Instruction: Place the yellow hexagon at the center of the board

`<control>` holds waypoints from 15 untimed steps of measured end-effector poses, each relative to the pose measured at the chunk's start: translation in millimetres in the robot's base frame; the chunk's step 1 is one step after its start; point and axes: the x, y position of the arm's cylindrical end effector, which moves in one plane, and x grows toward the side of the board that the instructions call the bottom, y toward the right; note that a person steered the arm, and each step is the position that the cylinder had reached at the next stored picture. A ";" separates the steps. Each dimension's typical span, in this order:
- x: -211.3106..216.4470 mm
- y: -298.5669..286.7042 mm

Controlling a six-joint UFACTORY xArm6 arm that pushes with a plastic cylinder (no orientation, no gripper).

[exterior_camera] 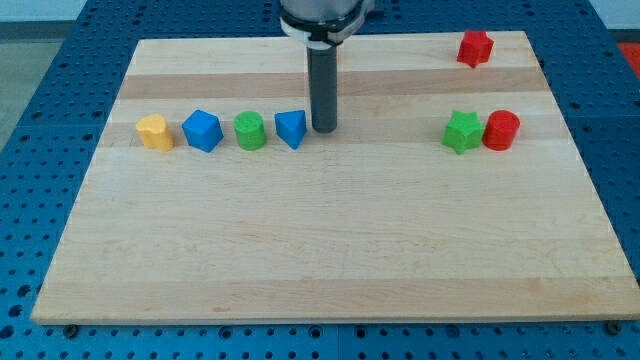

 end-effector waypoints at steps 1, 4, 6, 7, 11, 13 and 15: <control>-23.6 2.4; -82.4 -101.5; -162.5 -95.1; -178.0 -44.1; -131.0 28.9; -106.6 35.5; -111.0 9.6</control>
